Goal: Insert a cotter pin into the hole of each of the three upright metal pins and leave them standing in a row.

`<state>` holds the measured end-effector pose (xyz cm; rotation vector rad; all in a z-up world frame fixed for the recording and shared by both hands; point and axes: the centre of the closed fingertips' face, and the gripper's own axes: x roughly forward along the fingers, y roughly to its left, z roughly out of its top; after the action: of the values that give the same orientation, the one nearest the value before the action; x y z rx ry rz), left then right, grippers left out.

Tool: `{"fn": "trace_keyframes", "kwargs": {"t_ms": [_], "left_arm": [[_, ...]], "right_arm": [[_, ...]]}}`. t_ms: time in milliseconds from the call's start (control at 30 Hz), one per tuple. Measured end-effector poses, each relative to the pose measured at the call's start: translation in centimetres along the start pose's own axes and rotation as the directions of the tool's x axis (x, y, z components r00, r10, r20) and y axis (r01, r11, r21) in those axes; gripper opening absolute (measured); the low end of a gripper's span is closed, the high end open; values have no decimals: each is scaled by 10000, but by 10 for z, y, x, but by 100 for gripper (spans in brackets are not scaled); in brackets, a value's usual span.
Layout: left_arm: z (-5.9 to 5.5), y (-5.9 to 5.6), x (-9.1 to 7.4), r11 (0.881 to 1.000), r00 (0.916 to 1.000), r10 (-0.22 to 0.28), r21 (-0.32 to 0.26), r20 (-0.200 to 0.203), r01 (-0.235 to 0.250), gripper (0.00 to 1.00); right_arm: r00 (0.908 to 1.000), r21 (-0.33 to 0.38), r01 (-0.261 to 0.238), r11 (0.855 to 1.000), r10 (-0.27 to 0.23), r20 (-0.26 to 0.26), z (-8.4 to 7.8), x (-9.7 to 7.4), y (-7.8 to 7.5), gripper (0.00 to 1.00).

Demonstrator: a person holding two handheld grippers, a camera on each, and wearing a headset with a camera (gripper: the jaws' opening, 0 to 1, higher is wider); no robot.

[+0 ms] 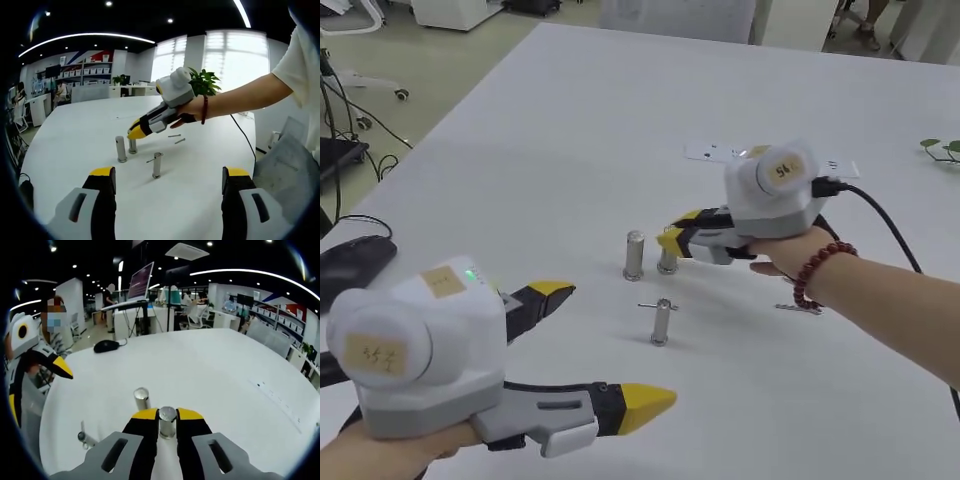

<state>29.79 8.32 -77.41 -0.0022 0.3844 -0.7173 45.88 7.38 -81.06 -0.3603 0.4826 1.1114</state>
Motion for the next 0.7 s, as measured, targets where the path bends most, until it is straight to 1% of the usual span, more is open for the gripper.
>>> {"fn": "trace_keyframes", "kwargs": {"t_ms": [233,367,567,700], "left_arm": [[1,0,-1,10000,10000,1,42,4,-1,87],[1,-2,-2,10000,10000,-3,75,1,3,87],[2,-7,-2,9999,10000,-53,148,-15,53,87],[6,-9,-3,9998,10000,-54,204,66,53,87]], "right_arm": [[10000,68,7,10000,-7,-36,-2,-7,3,13],[10000,-36,57,10000,-57,-76,-3,-14,6,13],[9999,86,46,10000,-45,-91,-6,-23,13,13],[9999,139,88,9999,-86,-112,-8,-31,16,13]]}}
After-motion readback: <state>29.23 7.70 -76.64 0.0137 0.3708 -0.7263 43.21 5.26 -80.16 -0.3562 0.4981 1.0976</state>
